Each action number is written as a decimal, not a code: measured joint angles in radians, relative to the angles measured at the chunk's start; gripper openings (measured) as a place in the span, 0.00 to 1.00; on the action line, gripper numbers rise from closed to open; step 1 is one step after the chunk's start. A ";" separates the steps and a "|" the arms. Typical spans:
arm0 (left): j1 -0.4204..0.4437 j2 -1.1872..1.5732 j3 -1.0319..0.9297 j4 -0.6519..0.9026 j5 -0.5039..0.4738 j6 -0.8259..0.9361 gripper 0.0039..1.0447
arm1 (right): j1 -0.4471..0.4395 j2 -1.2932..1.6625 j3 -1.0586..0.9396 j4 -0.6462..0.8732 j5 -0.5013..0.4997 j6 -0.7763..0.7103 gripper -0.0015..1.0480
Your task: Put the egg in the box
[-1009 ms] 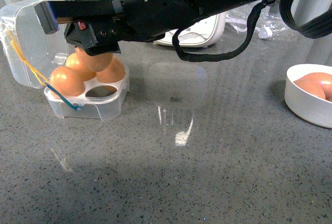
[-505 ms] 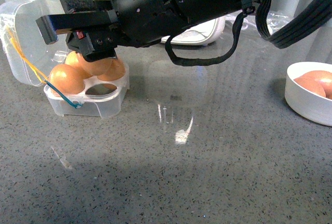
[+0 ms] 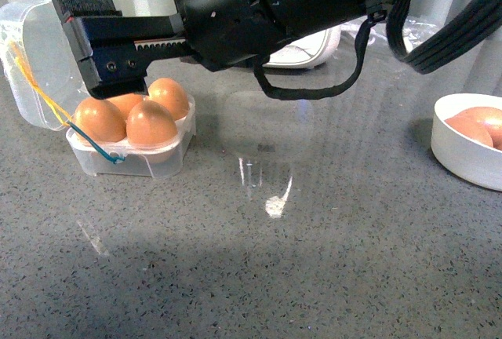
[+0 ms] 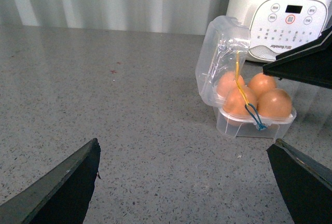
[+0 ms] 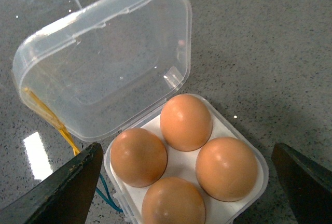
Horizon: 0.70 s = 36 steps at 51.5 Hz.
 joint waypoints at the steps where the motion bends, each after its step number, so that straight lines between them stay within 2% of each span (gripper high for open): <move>1: 0.000 0.000 0.000 0.000 0.000 0.000 0.94 | -0.003 -0.005 -0.003 0.005 0.002 0.006 0.95; 4: 0.000 0.000 0.000 0.000 0.000 0.000 0.94 | -0.016 -0.039 -0.026 0.029 0.008 0.021 0.93; 14: 0.000 0.000 0.000 0.000 0.000 0.000 0.94 | -0.093 -0.237 -0.164 0.130 0.070 0.147 0.93; 17: 0.000 0.000 0.000 0.000 0.000 0.000 0.94 | -0.138 -0.321 -0.246 0.138 0.137 0.182 0.93; 20: 0.000 0.000 0.000 0.000 0.000 0.000 0.94 | -0.160 -0.346 -0.280 0.137 0.154 0.199 0.93; 28: 0.000 0.000 0.000 0.000 0.000 0.000 0.94 | -0.163 -0.341 -0.294 0.144 0.173 0.208 0.93; 29: 0.000 0.000 0.000 0.000 0.000 0.000 0.94 | -0.157 -0.340 -0.300 0.160 0.200 0.202 0.92; 31: 0.000 0.000 0.000 0.000 0.000 0.000 0.94 | -0.141 -0.346 -0.346 0.283 0.375 0.160 0.86; 32: 0.000 0.000 0.000 0.000 0.000 0.000 0.94 | -0.139 -0.348 -0.360 0.315 0.398 0.154 0.84; 33: 0.000 0.000 0.000 0.000 0.001 0.000 0.94 | -0.137 -0.362 -0.407 0.401 0.538 0.120 0.79; 36: 0.000 0.000 0.000 0.000 -0.002 0.000 0.94 | -0.158 -0.417 -0.529 0.535 0.725 0.075 0.67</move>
